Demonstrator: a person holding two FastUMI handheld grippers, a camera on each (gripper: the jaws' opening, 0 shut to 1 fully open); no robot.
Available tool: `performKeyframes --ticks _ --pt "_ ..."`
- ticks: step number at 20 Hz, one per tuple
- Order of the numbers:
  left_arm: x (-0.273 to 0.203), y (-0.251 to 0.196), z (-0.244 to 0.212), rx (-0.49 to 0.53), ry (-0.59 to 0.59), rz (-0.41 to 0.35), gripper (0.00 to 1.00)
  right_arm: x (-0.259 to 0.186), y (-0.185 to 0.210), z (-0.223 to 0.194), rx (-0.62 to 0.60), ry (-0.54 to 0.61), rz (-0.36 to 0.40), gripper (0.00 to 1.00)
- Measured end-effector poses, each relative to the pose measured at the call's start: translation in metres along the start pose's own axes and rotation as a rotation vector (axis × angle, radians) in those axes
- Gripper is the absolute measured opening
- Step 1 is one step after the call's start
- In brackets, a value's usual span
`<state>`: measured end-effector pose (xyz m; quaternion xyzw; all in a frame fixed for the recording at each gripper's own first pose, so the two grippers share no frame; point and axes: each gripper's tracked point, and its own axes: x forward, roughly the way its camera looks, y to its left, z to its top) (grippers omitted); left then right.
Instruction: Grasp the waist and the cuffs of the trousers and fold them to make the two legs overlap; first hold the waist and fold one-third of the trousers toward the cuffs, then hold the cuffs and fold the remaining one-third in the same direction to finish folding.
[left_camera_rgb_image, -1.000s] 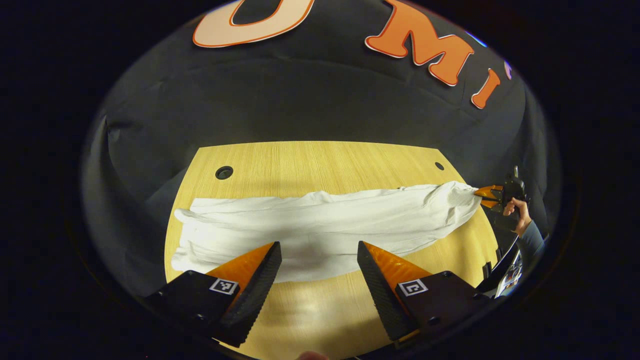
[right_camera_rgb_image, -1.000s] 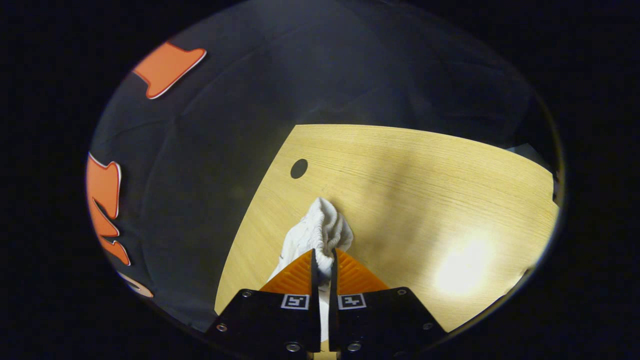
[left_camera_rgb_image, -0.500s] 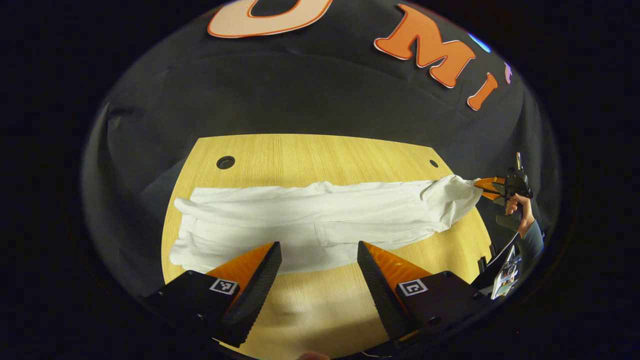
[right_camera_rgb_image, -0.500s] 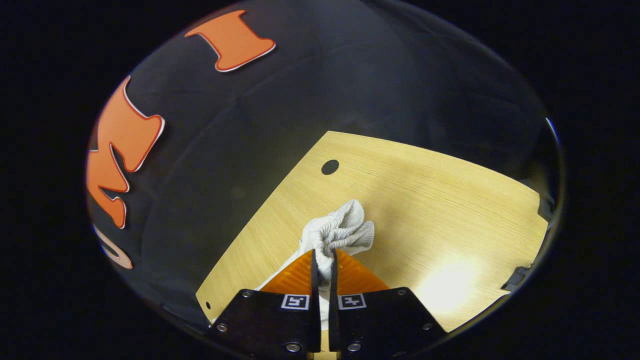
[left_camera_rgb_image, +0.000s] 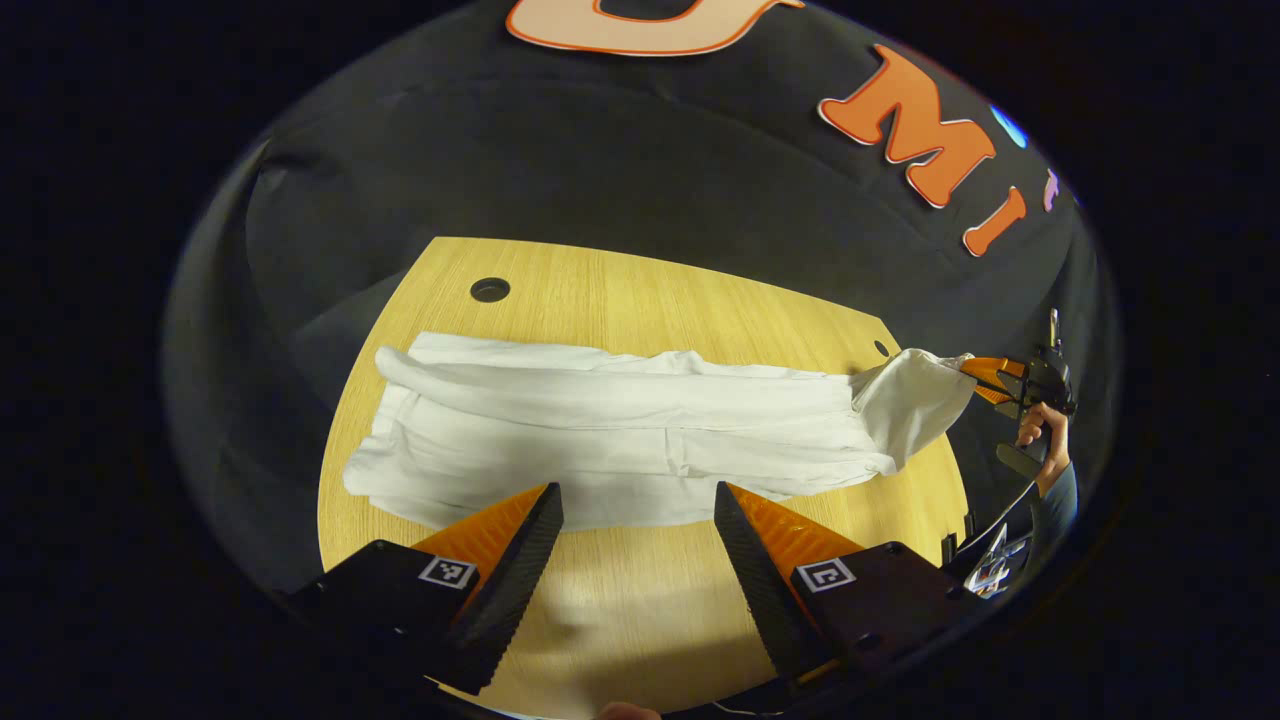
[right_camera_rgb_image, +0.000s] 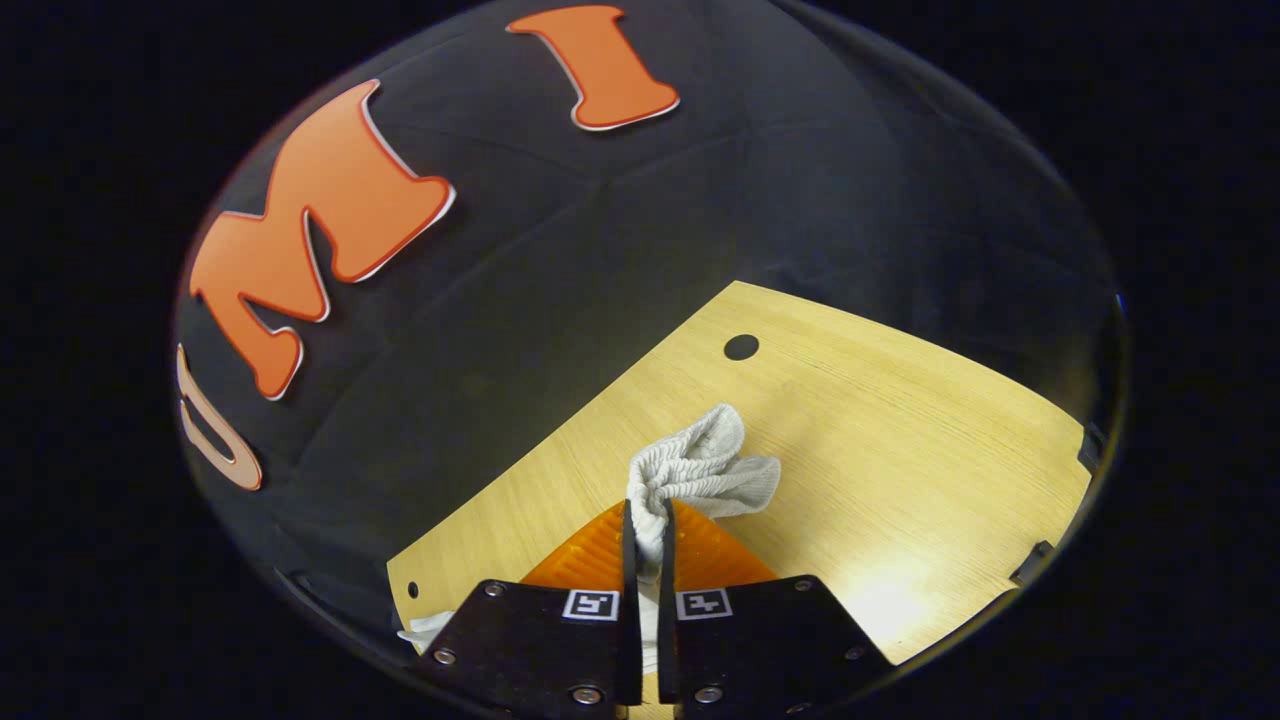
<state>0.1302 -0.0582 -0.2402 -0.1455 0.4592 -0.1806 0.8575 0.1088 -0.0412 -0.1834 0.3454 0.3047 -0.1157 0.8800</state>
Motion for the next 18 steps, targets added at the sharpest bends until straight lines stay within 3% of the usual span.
performKeyframes --ticks 2,13,18 --pt "-0.002 0.01 -0.003 -0.017 -0.004 0.009 1.0 0.005 0.014 -0.005 -0.045 -0.004 0.034 0.06" --pt "-0.016 0.06 -0.029 -0.084 0.003 0.084 1.0 0.003 0.012 -0.002 -0.206 0.072 0.168 0.06" --pt "-0.019 0.081 -0.043 -0.132 0.022 0.114 1.0 -0.003 0.011 0.007 -0.339 0.106 0.232 0.06"
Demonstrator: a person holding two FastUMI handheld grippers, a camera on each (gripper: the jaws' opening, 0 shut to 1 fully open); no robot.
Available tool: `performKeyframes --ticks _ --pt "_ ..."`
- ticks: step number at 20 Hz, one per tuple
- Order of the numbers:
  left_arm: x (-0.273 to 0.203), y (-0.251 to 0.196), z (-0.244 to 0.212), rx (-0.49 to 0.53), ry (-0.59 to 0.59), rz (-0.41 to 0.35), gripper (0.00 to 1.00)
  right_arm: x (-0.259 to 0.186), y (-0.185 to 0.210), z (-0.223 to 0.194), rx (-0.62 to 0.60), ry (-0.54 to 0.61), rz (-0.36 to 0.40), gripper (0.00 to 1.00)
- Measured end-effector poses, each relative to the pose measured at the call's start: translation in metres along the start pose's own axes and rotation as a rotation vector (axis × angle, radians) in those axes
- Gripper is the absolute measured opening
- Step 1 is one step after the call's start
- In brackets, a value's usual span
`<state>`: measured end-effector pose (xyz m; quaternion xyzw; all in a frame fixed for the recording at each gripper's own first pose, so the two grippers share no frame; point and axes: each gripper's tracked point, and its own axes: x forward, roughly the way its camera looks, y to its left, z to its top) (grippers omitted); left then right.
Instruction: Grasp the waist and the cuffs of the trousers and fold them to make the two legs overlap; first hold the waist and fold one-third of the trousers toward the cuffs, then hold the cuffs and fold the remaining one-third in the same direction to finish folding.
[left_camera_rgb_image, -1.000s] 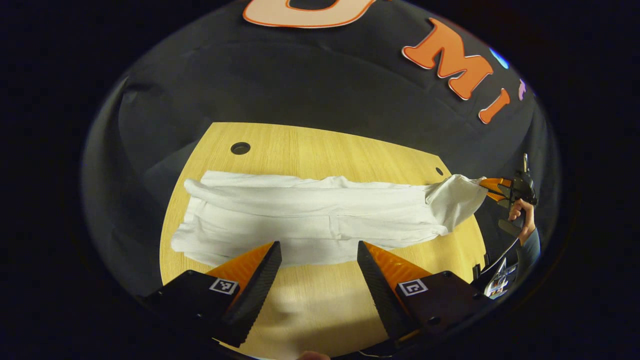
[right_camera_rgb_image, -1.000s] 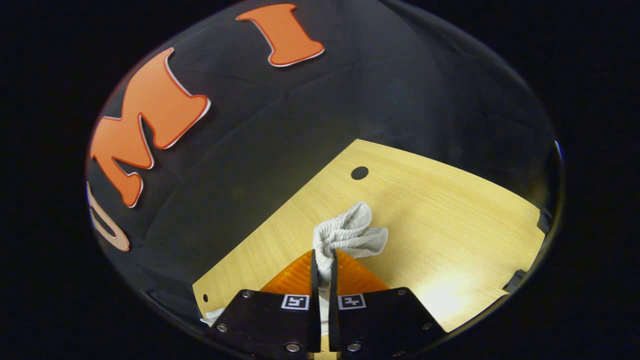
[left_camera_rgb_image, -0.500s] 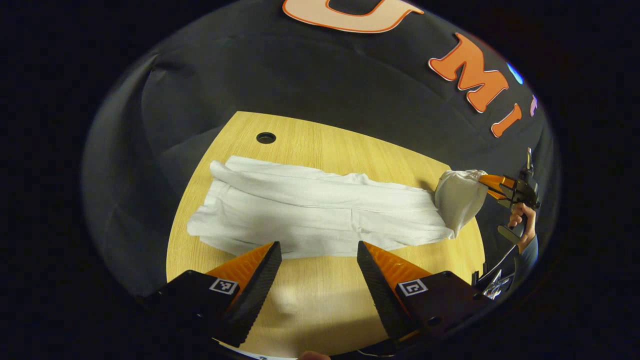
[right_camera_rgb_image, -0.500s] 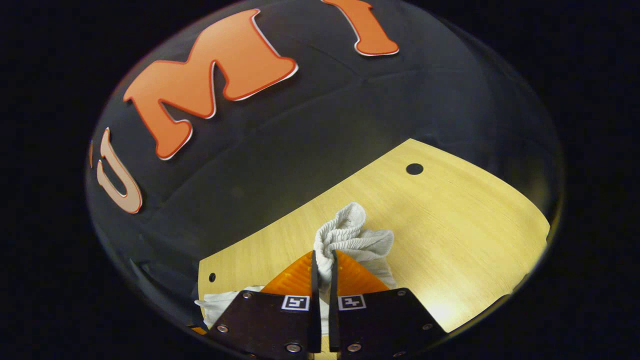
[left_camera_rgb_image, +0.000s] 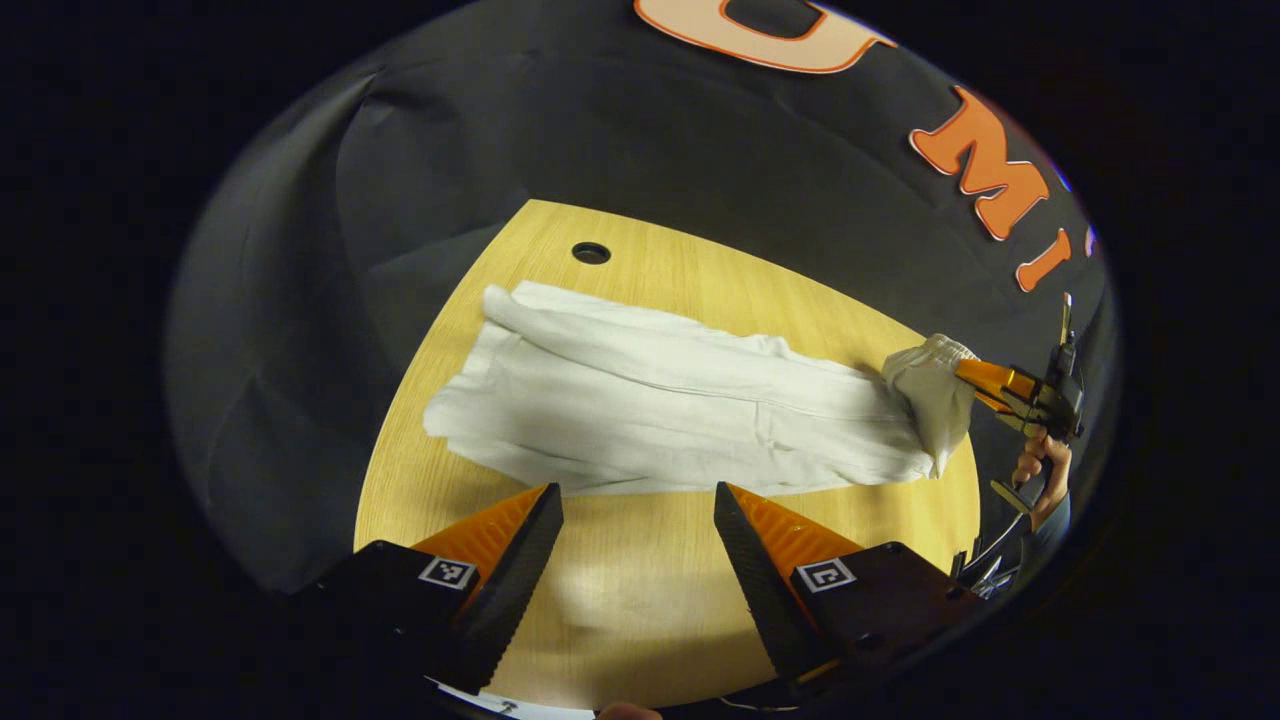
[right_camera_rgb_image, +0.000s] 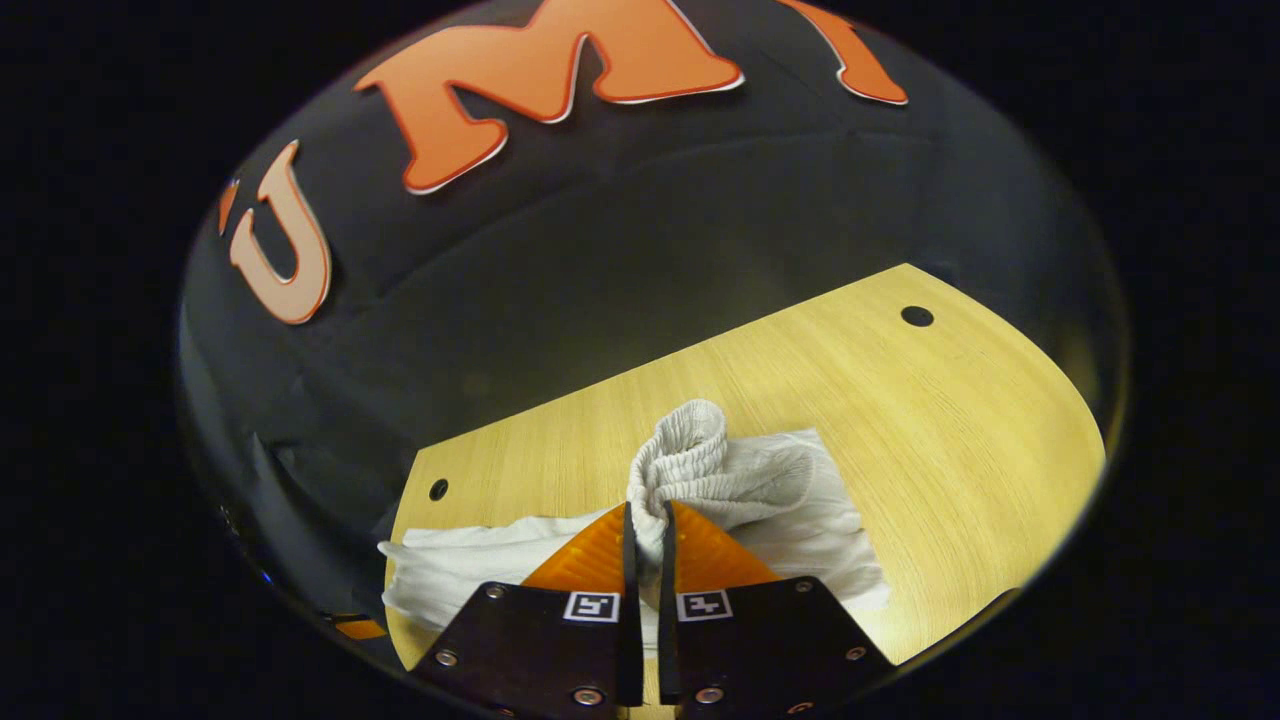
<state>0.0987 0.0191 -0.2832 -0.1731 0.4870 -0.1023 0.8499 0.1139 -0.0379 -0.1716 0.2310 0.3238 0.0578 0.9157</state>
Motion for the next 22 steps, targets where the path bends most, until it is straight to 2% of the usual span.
performKeyframes --ticks 7,11,13,14,15,16,17,19,21,22 --pt "0.01 0.013 -0.014 -0.026 0.037 0.028 1.0 -0.001 -0.004 -0.002 -0.208 0.165 0.049 0.1" --pt "0.013 0.016 -0.018 -0.039 0.049 0.025 1.0 -0.003 -0.004 -0.006 -0.305 0.316 0.101 0.18" --pt "0.013 0.016 -0.019 -0.054 0.053 0.022 1.0 -0.008 -0.005 -0.009 -0.317 0.378 0.143 0.28" --pt "0.013 0.016 -0.017 -0.071 0.045 0.017 1.0 -0.013 -0.006 -0.008 -0.323 0.393 0.16 0.4" --pt "0.01 0.017 -0.016 -0.089 0.037 0.011 1.0 -0.017 -0.006 -0.009 -0.331 0.394 0.173 0.45" --pt "0.009 0.017 -0.015 -0.106 0.036 0.007 1.0 -0.02 -0.006 -0.013 -0.337 0.39 0.179 0.6" --pt "0.01 0.018 -0.018 -0.12 0.04 0.005 1.0 -0.025 -0.006 -0.013 -0.342 0.389 0.188 0.55" --pt "0.018 0.019 -0.018 -0.153 0.043 -0.004 1.0 -0.028 -0.005 -0.009 -0.338 0.372 0.179 0.61" --pt "0.025 0.022 -0.016 -0.21 0.034 -0.028 1.0 -0.03 -0.01 0.002 -0.32 0.344 0.165 0.62" --pt "0.026 0.023 -0.016 -0.25 0.031 -0.044 1.0 -0.033 -0.011 0.006 -0.31 0.332 0.16 0.74"
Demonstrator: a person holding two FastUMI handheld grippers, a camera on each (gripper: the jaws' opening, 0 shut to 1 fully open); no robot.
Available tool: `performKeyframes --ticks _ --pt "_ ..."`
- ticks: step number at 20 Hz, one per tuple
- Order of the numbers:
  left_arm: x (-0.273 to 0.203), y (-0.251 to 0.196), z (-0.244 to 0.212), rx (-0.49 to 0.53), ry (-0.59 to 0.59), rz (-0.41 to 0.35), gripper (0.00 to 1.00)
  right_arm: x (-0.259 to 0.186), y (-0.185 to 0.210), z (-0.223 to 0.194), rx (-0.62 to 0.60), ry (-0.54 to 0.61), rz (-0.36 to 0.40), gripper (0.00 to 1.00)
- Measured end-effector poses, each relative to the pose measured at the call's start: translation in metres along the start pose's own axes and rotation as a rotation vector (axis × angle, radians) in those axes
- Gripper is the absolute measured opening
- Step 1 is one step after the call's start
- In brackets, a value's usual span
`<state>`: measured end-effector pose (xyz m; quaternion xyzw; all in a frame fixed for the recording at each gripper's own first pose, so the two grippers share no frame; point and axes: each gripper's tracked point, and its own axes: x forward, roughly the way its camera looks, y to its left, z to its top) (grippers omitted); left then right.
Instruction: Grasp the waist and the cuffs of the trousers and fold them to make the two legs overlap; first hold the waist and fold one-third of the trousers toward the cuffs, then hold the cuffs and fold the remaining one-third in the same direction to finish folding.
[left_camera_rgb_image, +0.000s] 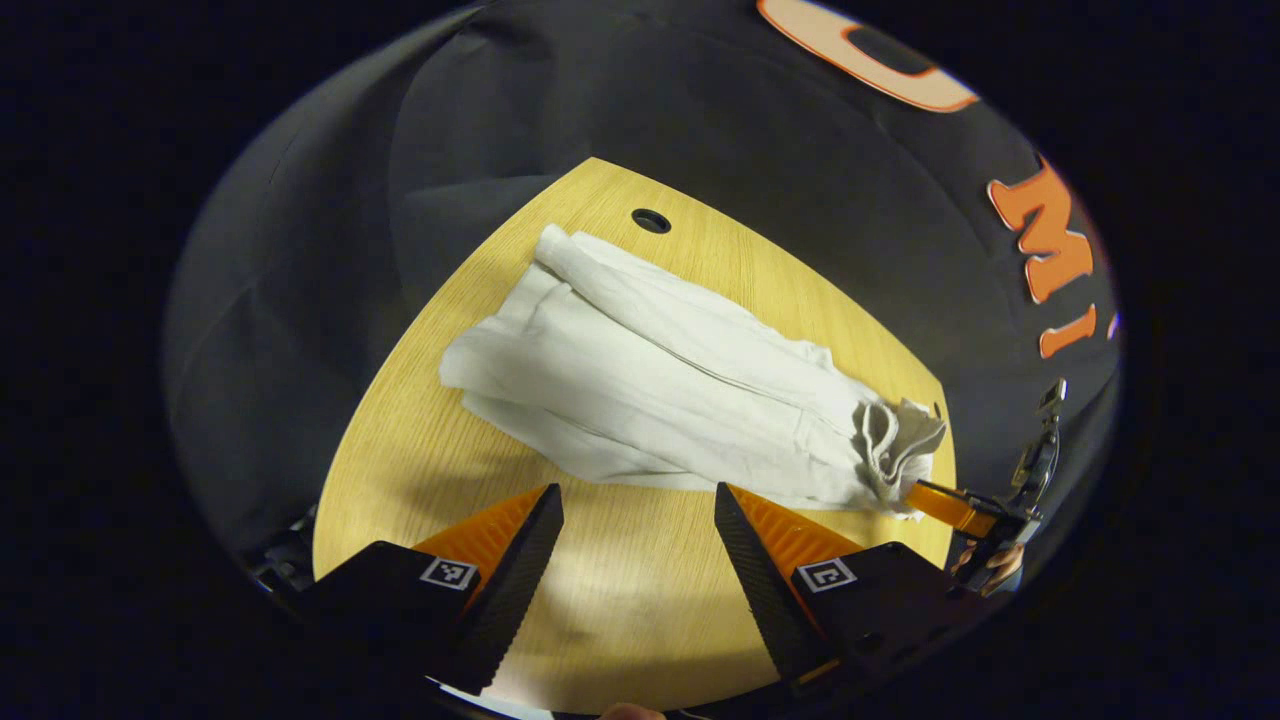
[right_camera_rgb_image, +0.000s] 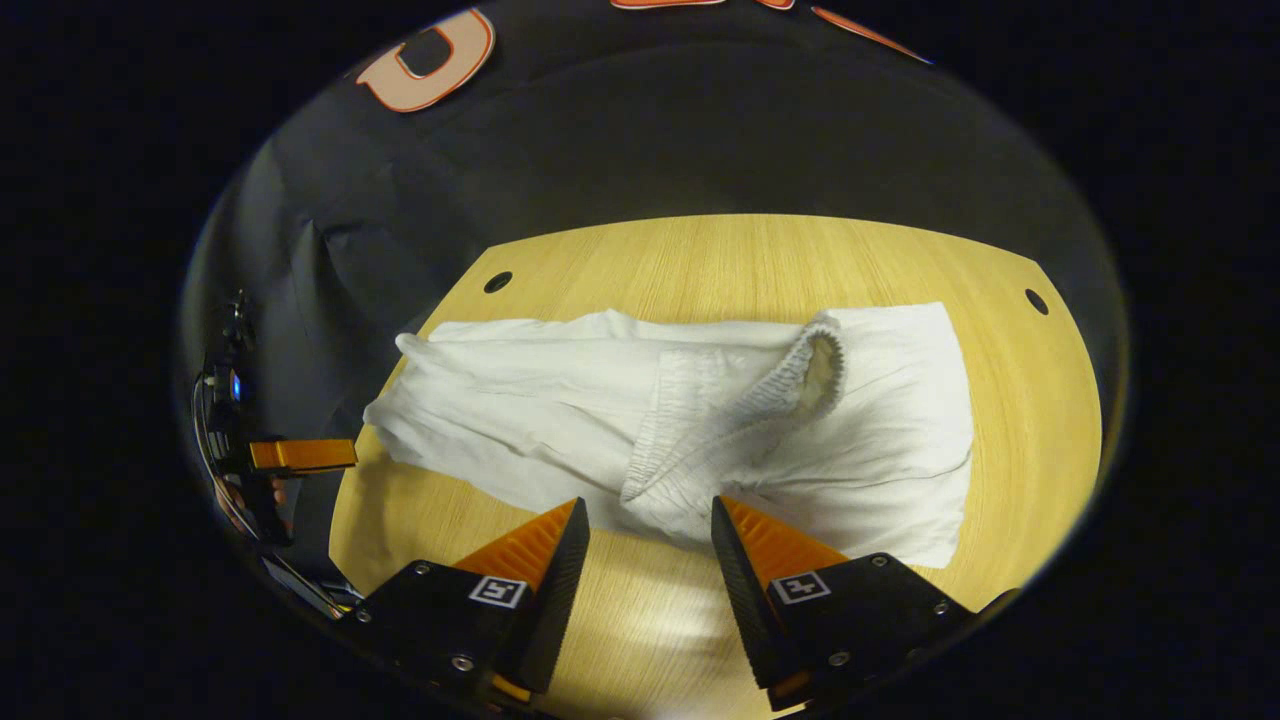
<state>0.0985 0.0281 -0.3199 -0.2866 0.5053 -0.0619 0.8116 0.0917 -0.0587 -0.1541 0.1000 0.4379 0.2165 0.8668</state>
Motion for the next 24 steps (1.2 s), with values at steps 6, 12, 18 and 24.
performKeyframes --ticks 6,12,18,24 --pt "0.014 0.033 0.013 -0.212 -0.017 -0.048 1.0 -0.036 -0.022 0.011 0.05 -0.087 -0.063 0.95" --pt "0.017 0.061 0.038 -0.382 -0.062 -0.093 1.0 -0.083 -0.058 0.011 0.12 -0.166 -0.161 0.99" --pt "0.031 0.075 0.048 -0.423 -0.071 -0.078 1.0 -0.127 -0.094 0.012 0.187 -0.235 -0.222 0.99" --pt "0.055 0.062 0.063 -0.405 -0.074 -0.088 0.97 -0.174 -0.124 0.013 0.237 -0.317 -0.268 0.99"
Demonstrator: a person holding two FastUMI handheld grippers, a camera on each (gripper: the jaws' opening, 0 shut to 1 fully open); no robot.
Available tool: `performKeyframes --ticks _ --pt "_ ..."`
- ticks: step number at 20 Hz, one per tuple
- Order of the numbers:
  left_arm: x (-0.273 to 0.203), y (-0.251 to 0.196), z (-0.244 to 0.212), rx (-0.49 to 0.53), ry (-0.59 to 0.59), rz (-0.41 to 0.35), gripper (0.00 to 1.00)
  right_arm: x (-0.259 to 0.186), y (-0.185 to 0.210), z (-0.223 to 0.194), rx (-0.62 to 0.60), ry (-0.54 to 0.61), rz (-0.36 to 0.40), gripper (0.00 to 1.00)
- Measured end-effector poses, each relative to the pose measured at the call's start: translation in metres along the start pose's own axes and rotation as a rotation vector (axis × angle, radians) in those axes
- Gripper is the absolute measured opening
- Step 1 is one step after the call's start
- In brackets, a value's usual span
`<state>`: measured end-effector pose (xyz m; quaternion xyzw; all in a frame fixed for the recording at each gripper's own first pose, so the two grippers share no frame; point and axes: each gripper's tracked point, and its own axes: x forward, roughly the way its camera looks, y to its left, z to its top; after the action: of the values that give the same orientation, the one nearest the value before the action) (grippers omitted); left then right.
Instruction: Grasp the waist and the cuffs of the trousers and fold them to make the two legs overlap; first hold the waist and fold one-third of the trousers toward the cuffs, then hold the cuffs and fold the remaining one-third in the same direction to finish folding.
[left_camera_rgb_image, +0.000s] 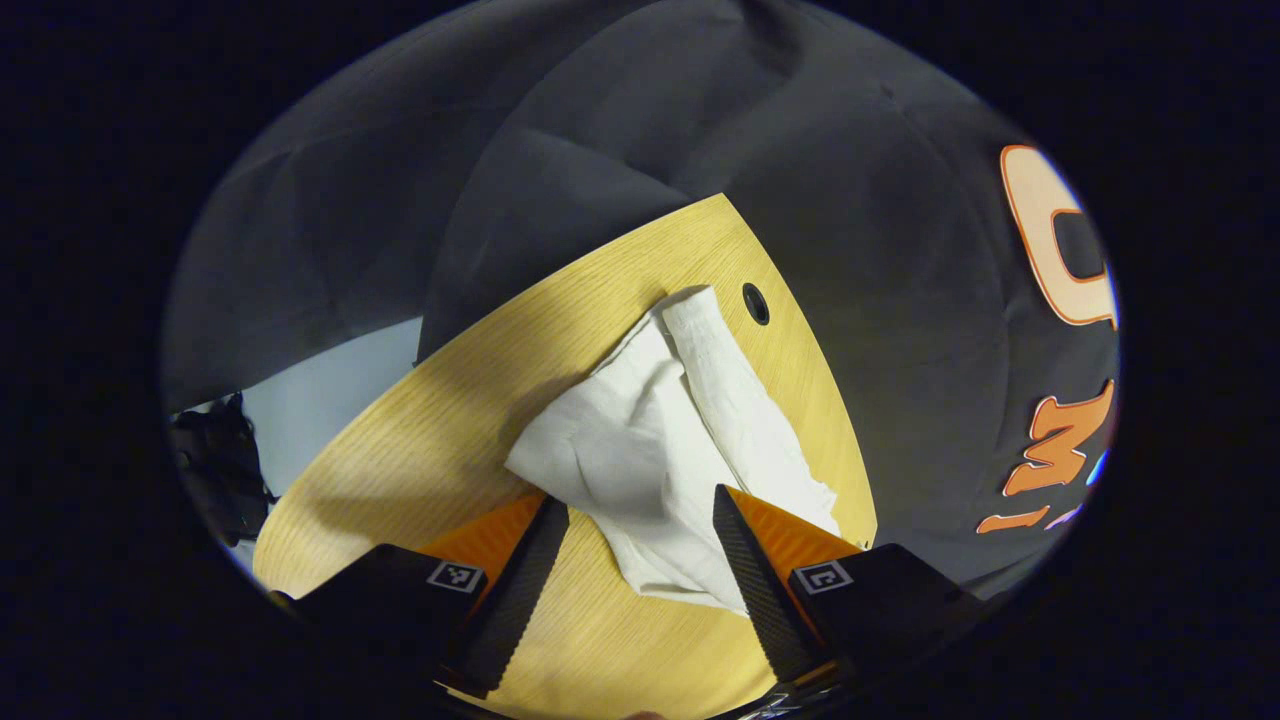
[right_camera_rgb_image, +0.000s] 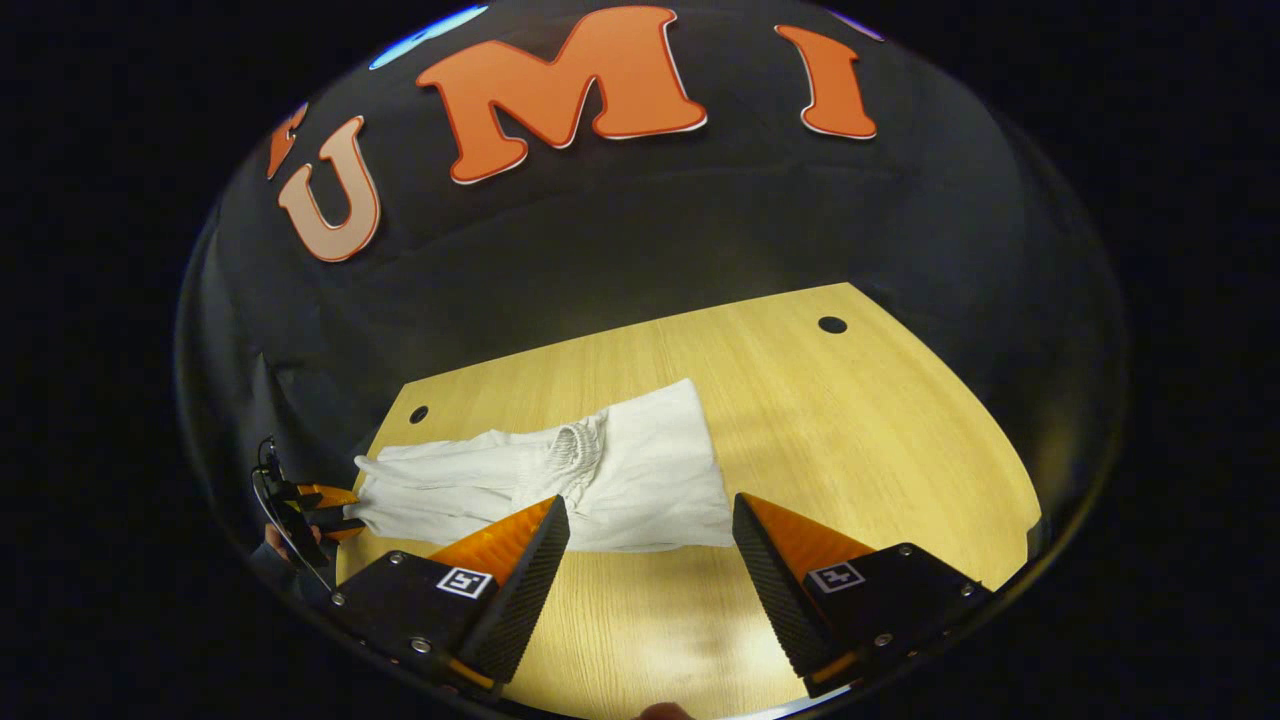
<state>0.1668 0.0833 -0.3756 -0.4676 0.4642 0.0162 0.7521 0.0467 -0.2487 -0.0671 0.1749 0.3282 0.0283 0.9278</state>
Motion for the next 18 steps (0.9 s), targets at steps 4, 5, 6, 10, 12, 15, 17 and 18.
performKeyframes --ticks 4,5,6,10,12,15,17,18 --pt "0.009 0.006 0.002 0.004 -0.011 0.035 0.64 -0.027 -0.035 0.004 0.049 -0.034 -0.041 0.99" --pt "0.011 0.005 0.004 0.002 -0.016 0.04 0.49 -0.033 -0.043 0.004 0.052 -0.041 -0.059 0.99" --pt "0.015 0.007 0.003 -0.002 -0.014 0.051 0.34 -0.036 -0.049 0.001 0.063 -0.049 -0.076 0.99" --pt "0.016 0.002 0.007 -0.011 -0.057 0.055 0.12 -0.06 -0.067 0.001 0.178 -0.091 -0.069 0.98" --pt "0.006 -0.009 0.009 0.012 -0.074 0.036 0.09 -0.067 -0.08 -0.003 0.194 -0.107 -0.096 0.98" --pt "-0.007 -0.033 0.014 0.081 -0.118 0.003 0.09 -0.074 -0.095 -0.009 0.174 -0.105 -0.134 0.98" --pt "-0.017 -0.05 0.013 0.129 -0.138 0.0 0.08 -0.074 -0.097 -0.011 0.166 -0.101 -0.134 0.98" --pt "-0.023 -0.061 0.012 0.146 -0.148 -0.01 0.09 -0.073 -0.096 -0.01 0.165 -0.102 -0.126 0.98"
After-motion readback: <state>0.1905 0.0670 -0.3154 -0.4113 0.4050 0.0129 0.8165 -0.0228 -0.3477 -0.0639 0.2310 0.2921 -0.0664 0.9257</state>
